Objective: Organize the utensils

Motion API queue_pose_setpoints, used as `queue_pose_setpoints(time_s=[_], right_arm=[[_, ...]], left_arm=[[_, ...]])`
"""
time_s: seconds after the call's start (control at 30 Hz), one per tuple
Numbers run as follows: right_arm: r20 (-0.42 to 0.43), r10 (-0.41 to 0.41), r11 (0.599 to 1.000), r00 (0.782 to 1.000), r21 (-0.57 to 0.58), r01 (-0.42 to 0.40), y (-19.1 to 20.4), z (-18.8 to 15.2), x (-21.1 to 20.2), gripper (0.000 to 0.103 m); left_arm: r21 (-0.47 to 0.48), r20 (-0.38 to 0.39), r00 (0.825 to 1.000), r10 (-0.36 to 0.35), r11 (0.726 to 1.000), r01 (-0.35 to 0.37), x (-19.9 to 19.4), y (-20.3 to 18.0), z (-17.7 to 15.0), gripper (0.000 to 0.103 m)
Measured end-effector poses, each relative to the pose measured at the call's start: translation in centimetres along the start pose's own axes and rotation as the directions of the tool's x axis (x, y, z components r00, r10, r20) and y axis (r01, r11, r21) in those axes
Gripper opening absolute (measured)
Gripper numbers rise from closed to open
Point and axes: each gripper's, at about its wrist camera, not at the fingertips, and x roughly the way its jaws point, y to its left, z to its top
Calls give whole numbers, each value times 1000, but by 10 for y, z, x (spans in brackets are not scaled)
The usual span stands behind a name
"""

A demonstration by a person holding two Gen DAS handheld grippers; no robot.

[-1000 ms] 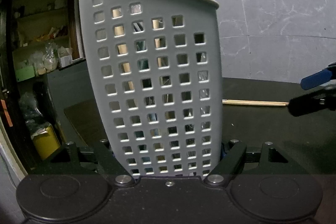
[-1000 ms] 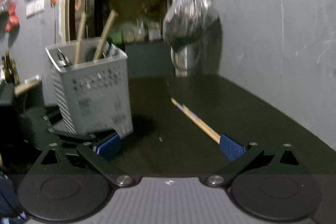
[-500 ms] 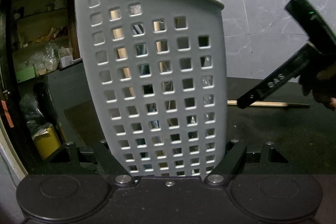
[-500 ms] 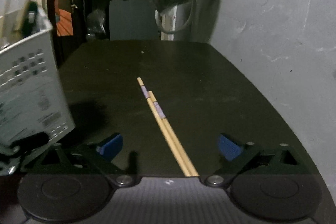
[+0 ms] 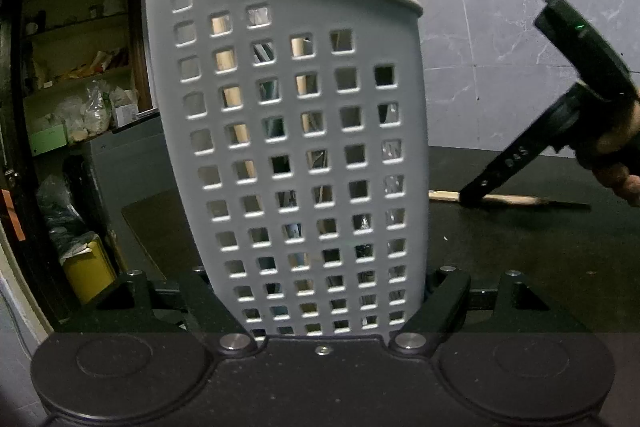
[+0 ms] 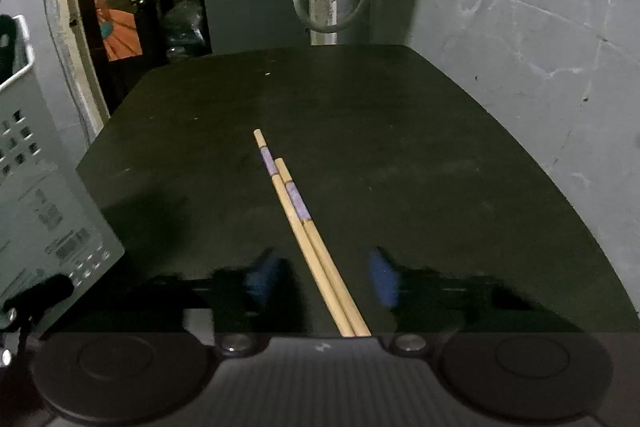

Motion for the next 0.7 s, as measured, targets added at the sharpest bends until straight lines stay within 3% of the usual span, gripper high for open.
queue_pose_setpoints(time_s=[0.03, 0.1, 0.47, 0.57, 0.63, 0.7], right_arm=[[0, 9, 1000, 1000, 2, -9, 0, -1, -4, 19], [2, 33, 999, 999, 3, -33, 2, -5, -10, 16], [-2, 100, 994, 995, -44, -100, 40, -51, -58, 15], [-19, 129, 990, 992, -51, -129, 49, -55, -64, 21], [-21, 151, 988, 988, -42, -152, 48, -52, -64, 38], [2, 171, 985, 985, -17, -171, 44, -48, -68, 39]], left_arm=[[-1, 0, 1000, 0, 1000, 0, 0, 0, 0, 79], [-1, 1, 1000, 0, 1000, 0, 0, 0, 0, 79], [-8, 10, 1000, -12, 1000, 12, -2, 3, -2, 79], [-8, 10, 1000, -13, 1000, 13, -1, 4, -2, 79], [-7, 9, 1000, -13, 1000, 13, 0, 5, -2, 79], [-7, 10, 1000, -13, 1000, 13, 0, 6, -2, 79]])
